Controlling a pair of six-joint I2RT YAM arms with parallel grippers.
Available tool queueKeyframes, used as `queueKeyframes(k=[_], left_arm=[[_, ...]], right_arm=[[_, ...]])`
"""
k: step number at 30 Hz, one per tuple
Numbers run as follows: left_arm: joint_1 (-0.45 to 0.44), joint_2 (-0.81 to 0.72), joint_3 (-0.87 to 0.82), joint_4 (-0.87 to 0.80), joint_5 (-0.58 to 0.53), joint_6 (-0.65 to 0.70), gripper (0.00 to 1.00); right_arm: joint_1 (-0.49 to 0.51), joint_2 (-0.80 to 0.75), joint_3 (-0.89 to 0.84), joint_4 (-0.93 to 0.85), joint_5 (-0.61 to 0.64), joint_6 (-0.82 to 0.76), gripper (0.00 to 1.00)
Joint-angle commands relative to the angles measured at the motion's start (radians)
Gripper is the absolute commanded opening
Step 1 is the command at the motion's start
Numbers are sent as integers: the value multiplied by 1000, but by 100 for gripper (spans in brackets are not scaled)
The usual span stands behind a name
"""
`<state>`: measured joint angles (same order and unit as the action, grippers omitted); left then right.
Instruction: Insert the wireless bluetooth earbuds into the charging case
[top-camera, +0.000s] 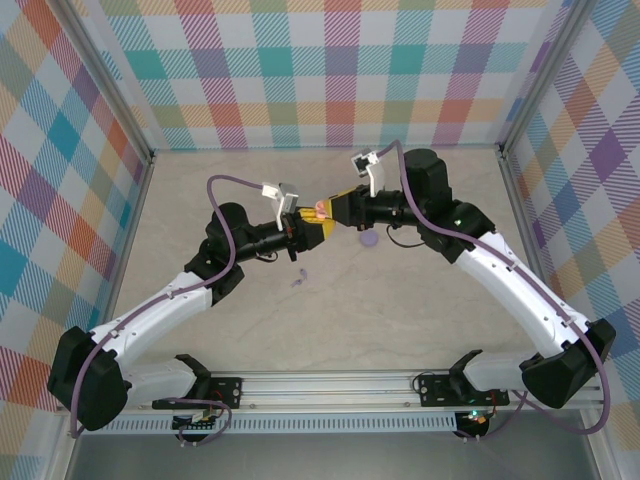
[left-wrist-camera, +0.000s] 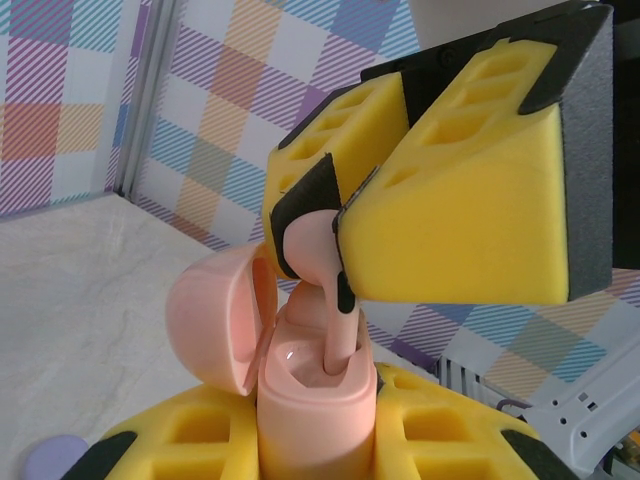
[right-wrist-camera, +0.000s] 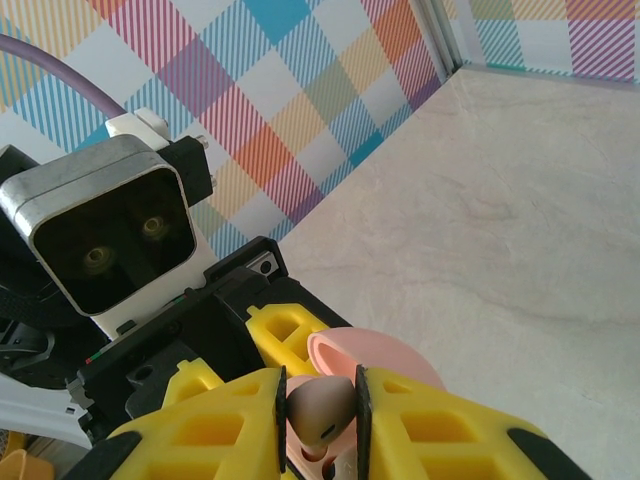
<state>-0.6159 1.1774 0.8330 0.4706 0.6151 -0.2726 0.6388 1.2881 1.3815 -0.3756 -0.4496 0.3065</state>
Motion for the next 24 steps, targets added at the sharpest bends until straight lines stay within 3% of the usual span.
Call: queueKeyframes(k=[1, 11, 24], left_arm=[[-15, -32, 28, 41, -2, 14, 21], [-15, -30, 28, 32, 12, 22, 21], [-15, -34, 42, -21, 18, 58, 21]], right_arm=[[8, 9, 28, -44, -21, -27, 24], [9, 13, 42, -78, 6, -43, 34], [9, 14, 76, -130, 20, -77, 39]])
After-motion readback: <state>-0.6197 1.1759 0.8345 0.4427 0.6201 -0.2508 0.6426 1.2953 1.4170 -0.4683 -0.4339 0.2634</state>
